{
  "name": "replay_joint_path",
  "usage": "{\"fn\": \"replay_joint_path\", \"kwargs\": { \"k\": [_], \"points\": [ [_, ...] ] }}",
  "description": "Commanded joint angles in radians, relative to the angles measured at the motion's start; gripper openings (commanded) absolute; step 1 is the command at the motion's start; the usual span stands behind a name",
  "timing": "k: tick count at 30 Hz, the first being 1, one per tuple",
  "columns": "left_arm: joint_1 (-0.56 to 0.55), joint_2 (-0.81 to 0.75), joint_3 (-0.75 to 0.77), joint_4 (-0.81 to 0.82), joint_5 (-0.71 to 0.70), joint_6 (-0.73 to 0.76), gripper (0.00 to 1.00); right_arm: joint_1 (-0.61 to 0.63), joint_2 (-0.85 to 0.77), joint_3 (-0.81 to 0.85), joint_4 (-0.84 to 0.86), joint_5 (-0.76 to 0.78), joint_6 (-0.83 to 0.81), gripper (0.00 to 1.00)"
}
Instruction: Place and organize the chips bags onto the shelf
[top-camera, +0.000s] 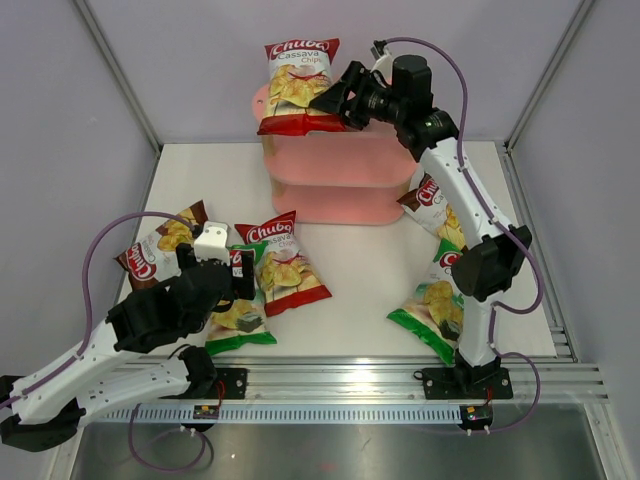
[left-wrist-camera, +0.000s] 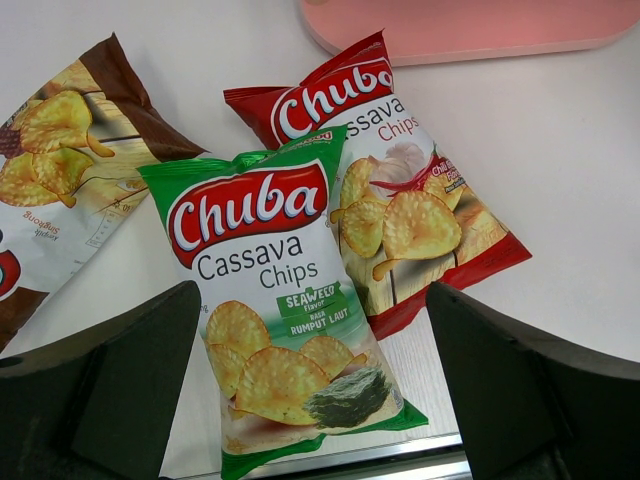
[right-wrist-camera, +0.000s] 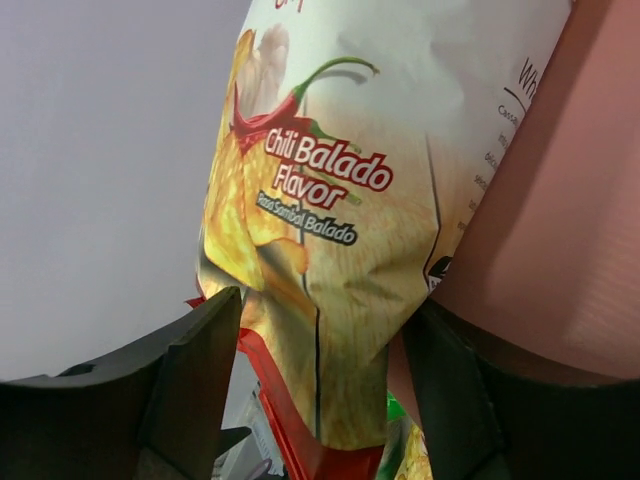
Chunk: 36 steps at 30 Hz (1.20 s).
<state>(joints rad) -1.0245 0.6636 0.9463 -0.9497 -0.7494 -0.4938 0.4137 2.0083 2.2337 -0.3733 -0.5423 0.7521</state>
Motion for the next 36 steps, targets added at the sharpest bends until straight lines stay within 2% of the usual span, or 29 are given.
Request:
{"fn": "replay_joint_path", "kwargs": {
  "k": [1, 8, 10, 12, 16, 20, 23, 27, 28, 30, 32, 36],
  "points": [
    [0.003, 0.010, -0.004, 0.026, -0.025, 0.006, 0.99, 0.004, -0.071, 0.018, -0.009, 0.044, -0.033, 0.74],
    [0.004, 0.010, -0.004, 0.026, -0.028, -0.012, 0.99, -0.001, -0.101, 0.056, -0.064, 0.070, -0.066, 0.86],
    [0.003, 0.014, 0.003, 0.023, -0.033, -0.032, 0.99, -0.006, -0.112, 0.064, -0.102, 0.097, -0.088, 0.90],
    [0.004, 0.021, 0.005, 0.032, -0.028, -0.046, 0.99, -0.010, -0.138, 0.058, -0.142, 0.126, -0.121, 0.99],
    [0.004, 0.056, 0.005, 0.083, 0.044, -0.116, 0.99, -0.019, -0.215, 0.043, -0.226, 0.224, -0.217, 0.99],
    [0.004, 0.109, -0.023, 0.173, 0.131, -0.202, 0.99, -0.036, -0.374, -0.048, -0.282, 0.364, -0.304, 1.00],
    [0.004, 0.131, -0.073, 0.241, 0.148, -0.271, 0.99, -0.041, -0.546, -0.213, -0.277, 0.429, -0.371, 0.99],
    [0.030, 0.208, -0.110, 0.291, 0.140, -0.333, 0.99, -0.041, -0.814, -0.570, -0.178, 0.452, -0.372, 1.00],
    [0.043, 0.226, -0.116, 0.314, 0.163, -0.319, 0.99, -0.041, -0.914, -0.629, -0.156, 0.446, -0.363, 0.99],
    [0.108, 0.278, -0.141, 0.414, 0.267, -0.301, 0.99, -0.042, -1.000, -0.774, -0.109, 0.417, -0.341, 1.00],
    [0.168, 0.313, -0.188, 0.483, 0.356, -0.284, 0.99, -0.042, -1.091, -0.871, -0.093, 0.357, -0.339, 1.00],
    [0.260, 0.390, -0.254, 0.616, 0.436, -0.276, 0.99, -0.042, -1.168, -0.945, -0.114, 0.302, -0.356, 0.99]
  ]
}}
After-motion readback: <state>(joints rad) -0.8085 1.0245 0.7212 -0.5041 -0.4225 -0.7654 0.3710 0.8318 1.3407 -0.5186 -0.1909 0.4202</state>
